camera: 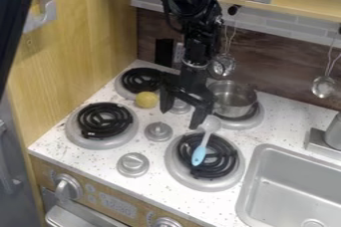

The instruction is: Put the spatula in the left side of the buner

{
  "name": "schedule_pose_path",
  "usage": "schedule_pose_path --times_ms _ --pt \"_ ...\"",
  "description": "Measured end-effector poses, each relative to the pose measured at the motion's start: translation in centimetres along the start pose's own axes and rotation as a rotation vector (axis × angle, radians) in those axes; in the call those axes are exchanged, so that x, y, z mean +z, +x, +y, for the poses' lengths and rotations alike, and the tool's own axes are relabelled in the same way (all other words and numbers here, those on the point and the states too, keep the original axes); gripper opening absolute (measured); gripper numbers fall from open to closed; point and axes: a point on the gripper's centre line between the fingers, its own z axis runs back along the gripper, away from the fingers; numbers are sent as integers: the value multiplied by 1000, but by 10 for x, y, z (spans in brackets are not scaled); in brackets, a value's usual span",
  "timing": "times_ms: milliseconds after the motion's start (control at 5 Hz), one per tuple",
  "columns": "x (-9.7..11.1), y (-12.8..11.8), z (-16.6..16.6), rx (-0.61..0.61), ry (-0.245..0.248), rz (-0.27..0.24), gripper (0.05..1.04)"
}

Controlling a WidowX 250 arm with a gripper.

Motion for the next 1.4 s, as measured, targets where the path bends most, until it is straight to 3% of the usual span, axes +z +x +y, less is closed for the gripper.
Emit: schedule_pose_path --times_ms 200,600,800,1200,1400 --pt "-19 -10 -5 1 -11 57 999" --pt "-21 -9 -27 88 -54 49 999" --pt "-20 -7 -40 141 -54 41 999" --pt "-48 -8 -54 194 -15 60 999" --pt "-49 -4 -59 179 -2 42 940"
